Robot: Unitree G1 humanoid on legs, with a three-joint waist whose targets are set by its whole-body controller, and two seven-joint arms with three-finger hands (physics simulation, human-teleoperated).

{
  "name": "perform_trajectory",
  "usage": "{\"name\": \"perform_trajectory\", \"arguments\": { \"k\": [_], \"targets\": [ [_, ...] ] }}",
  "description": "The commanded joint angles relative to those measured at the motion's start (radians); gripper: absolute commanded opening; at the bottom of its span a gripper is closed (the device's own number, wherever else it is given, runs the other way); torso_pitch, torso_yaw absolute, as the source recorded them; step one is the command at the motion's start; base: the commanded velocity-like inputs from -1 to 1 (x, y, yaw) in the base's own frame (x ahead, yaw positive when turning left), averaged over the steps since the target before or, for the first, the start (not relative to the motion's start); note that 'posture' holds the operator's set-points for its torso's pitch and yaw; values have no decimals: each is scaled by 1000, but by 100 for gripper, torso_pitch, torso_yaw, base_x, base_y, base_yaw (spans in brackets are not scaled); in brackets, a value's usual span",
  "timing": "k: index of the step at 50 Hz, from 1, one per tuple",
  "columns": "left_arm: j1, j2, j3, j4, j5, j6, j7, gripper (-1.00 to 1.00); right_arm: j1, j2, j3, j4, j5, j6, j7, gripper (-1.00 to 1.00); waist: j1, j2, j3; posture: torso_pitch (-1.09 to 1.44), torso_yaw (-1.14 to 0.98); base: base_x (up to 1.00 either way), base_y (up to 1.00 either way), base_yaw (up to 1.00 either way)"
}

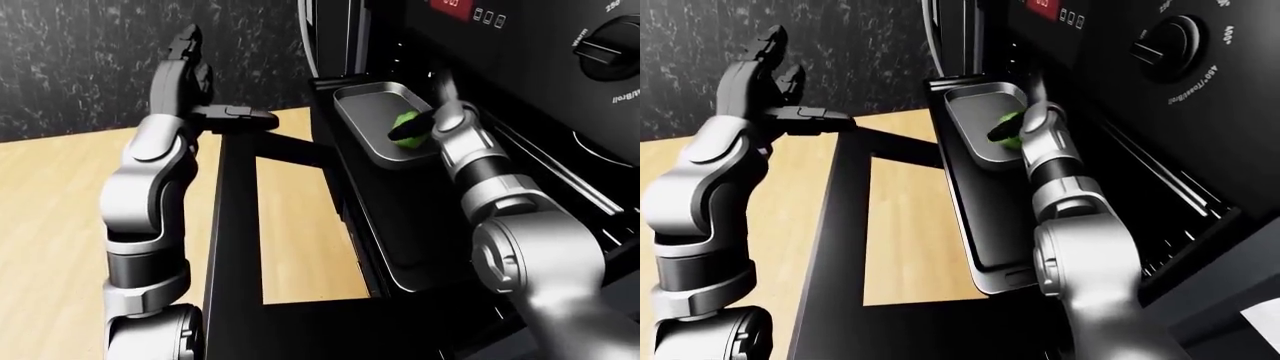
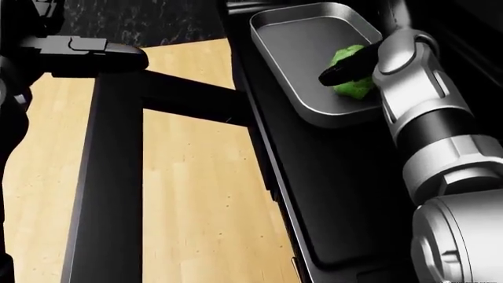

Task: Place the broccoli on the top rack of the oven.

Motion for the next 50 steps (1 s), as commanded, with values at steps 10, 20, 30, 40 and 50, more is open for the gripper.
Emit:
{"name": "perform_trajectory", "arguments": {
  "k": [10,20,30,40,50],
  "targets": [
    [-44,13,6,0,10,-45,2,100,-105,36,-30,-83,119,46,155,100,-1,3,-30,0,0,0,0,0],
    [-80,27,11,129,26,-114,0,100,-177,85,-38,-155,269,131,219,100,-3,10,-27,0,0,0,0,0],
    [-125,46,14,203,25,-136,7,100,-196,139,-30,-286,418,237,230,100,-5,16,-27,0,0,0,0,0],
    [-164,82,26,219,31,-134,4,100,-186,149,4,-436,474,290,266,100,-9,23,-23,0,0,0,0,0],
    [-202,107,27,179,9,-134,29,100,-235,150,35,-619,398,357,276,100,-12,29,-15,0,0,0,0,0]
  ]
}}
